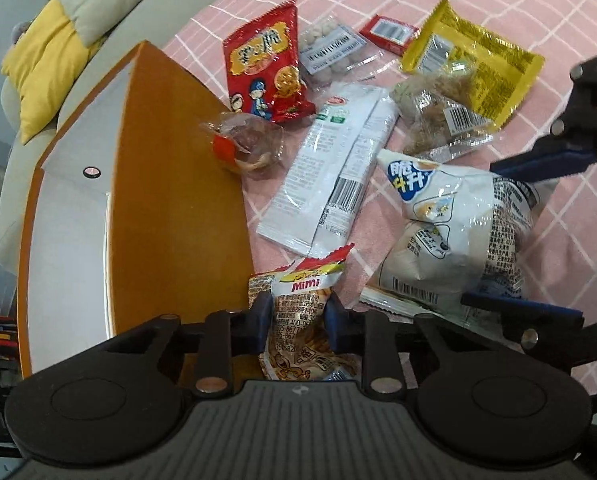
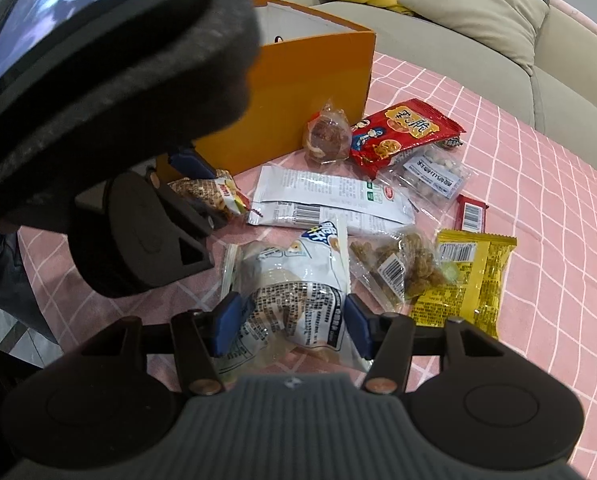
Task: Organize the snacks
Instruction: 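Grasp the Mimi snack bag with the left gripper while the right grasps the white bread bag, then carry both bags over the orange box and lower them inside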
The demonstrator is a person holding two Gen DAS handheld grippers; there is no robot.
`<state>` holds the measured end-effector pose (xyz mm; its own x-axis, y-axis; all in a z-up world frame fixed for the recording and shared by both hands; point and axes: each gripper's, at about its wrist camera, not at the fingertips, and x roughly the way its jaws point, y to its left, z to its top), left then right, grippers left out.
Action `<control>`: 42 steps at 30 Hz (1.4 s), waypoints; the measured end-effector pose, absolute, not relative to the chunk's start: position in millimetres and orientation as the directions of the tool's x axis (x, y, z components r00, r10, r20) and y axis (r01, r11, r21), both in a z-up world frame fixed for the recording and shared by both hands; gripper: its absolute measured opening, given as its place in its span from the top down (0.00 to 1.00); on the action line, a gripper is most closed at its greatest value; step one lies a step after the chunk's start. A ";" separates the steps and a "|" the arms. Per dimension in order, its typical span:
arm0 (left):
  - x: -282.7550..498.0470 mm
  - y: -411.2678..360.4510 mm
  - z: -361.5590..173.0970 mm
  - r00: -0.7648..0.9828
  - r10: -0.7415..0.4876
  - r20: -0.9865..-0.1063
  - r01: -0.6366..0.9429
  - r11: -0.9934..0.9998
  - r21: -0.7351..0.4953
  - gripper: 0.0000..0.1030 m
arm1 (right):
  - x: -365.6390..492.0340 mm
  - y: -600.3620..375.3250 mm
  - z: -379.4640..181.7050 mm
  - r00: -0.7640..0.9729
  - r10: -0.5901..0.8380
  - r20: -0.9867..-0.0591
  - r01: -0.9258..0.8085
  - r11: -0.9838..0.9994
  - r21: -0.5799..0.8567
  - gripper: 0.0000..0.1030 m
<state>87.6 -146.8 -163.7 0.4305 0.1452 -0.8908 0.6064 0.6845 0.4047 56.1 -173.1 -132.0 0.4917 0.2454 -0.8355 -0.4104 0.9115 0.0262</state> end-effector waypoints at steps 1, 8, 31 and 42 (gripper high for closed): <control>87.3 -146.2 -160.7 0.431 0.133 -0.893 0.601 0.695 0.394 0.71 | 55.9 -173.2 -130.5 0.492 0.244 -0.836 -0.407 0.913 0.027 0.48; 78.8 -143.1 -129.0 0.469 0.056 -0.882 0.549 0.763 0.341 0.73 | 51.3 -180.1 -108.7 0.506 0.248 -0.826 -0.373 0.927 0.050 0.49; 69.3 -28.2 17.9 0.645 -0.159 -0.747 0.311 0.948 0.067 0.73 | 62.1 -133.3 19.2 0.649 0.349 -0.676 -0.469 0.883 0.006 0.49; 112.9 21.0 10.9 0.570 -0.106 -0.815 0.306 0.948 0.091 0.73 | 117.4 -63.4 20.6 0.528 0.398 -0.750 -0.592 0.806 0.010 0.49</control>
<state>112.9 21.0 10.9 0.5704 -0.1060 -0.8145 0.3063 0.9476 0.0911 117.4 -63.4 20.6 0.5285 0.3977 -0.7501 -0.5923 0.8057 0.0099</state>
